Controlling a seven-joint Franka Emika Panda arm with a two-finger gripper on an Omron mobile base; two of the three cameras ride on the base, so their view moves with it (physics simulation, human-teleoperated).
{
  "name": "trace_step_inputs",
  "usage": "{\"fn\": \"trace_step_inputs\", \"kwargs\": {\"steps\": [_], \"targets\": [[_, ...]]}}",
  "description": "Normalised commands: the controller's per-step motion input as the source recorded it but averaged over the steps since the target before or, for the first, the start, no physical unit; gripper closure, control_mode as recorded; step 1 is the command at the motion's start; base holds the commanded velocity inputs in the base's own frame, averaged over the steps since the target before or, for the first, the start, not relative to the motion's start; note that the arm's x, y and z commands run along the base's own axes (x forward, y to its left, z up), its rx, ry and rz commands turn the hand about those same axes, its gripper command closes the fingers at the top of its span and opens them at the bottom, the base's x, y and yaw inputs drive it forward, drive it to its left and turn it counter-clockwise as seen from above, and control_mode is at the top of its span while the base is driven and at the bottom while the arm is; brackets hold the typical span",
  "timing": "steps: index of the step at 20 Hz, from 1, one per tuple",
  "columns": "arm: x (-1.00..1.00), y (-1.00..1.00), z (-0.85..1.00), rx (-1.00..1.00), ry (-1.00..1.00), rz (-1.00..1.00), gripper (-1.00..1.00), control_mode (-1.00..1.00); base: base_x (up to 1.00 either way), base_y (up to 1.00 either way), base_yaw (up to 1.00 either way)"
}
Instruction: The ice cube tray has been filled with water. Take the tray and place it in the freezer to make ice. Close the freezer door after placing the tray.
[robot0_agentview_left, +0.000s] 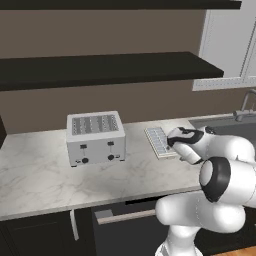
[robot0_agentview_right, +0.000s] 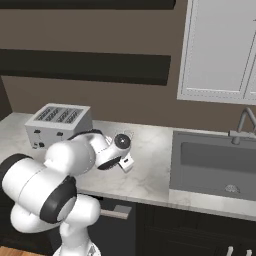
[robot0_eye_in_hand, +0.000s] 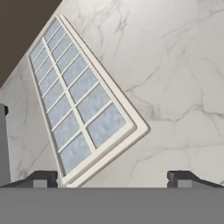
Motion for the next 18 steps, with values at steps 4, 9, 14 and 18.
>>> {"fn": "trace_step_inputs", "kwargs": {"steps": [4,9,14,18], "targets": [[0.14,0.00,-0.17,0.00,0.00,0.00,-1.00,-1.00,0.00,0.00,0.00],[0.16,-0.04,-0.15,0.00,0.00,0.00,-1.00,-1.00,0.00,0.00,0.00],[0.17,-0.12,-0.16,0.00,0.00,0.00,-1.00,-1.00,0.00,0.00,0.00],[0.15,-0.19,-0.17,0.00,0.00,0.00,-1.00,-1.00,0.00,0.00,0.00]]}}
